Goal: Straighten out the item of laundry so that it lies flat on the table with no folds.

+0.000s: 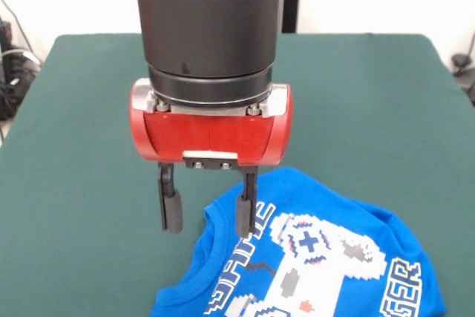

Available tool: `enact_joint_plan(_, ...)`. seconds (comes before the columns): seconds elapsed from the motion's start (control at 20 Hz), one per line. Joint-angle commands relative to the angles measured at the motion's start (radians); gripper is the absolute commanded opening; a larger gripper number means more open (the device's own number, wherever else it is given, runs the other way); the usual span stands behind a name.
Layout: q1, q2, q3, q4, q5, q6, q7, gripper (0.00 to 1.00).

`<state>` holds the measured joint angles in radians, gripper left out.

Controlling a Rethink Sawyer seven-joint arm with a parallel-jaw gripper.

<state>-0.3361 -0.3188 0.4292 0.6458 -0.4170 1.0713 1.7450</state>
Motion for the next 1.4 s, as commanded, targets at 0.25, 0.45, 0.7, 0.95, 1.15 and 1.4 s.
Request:
enact_joint_plan(0.25, 0.064, 0.021, -0.087, 0.283, 0.087, -0.108, 0.341, 1.0)
enact_joint_plan(0.45, 0.071, 0.03, -0.104, 0.306, 0.111, -0.144, 0.346, 1.0)
enact_joint_plan(0.7, 0.073, 0.035, -0.12, 0.365, 0.149, -0.196, 0.361, 1.0)
enact_joint_plan(0.95, 0.099, 0.019, -0.163, 0.422, 0.198, -0.249, 0.447, 1.0)
enact_joint_plan(1.15, 0.129, 0.009, -0.211, 0.444, 0.232, -0.279, 0.499, 1.0)
enact_joint_plan(1.4, 0.16, -0.001, -0.263, 0.496, 0.266, -0.347, 0.554, 1.0)
